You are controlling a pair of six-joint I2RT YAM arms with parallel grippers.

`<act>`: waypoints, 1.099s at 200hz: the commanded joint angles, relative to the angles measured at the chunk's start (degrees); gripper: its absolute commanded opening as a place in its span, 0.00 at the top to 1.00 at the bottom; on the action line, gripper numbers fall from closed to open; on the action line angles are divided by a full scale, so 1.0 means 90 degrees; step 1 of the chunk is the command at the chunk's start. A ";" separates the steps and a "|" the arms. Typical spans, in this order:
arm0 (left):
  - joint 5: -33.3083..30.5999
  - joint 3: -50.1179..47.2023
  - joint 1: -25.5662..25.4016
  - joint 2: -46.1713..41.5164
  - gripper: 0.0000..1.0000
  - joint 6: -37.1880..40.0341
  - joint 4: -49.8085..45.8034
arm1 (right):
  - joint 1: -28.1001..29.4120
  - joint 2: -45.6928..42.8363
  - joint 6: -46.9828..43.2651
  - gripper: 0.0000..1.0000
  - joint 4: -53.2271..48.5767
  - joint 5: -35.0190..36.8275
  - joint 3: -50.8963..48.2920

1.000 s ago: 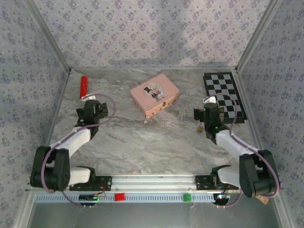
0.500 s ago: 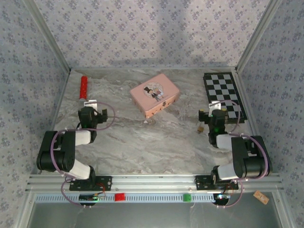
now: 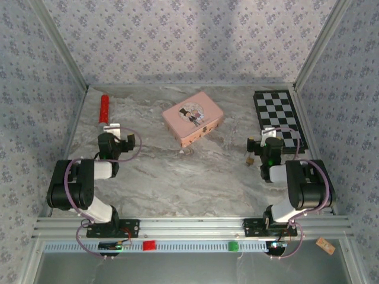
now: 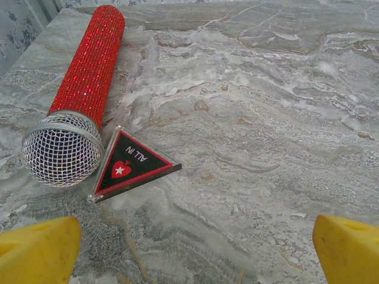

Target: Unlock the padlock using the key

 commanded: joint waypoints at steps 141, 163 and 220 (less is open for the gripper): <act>0.0132 0.0006 0.0066 0.0036 0.00 -0.0082 0.0271 | -0.0108 0.0004 0.0256 0.01 -0.0117 0.0131 0.0268; 0.0135 0.0001 0.0060 0.0036 0.00 -0.0082 0.0267 | -0.0108 0.0004 0.0256 0.01 -0.0113 0.0131 0.0261; 0.0141 0.0007 0.0062 0.0036 0.00 -0.0082 0.0275 | -0.0108 0.0004 0.0256 0.01 -0.0114 0.0131 0.0260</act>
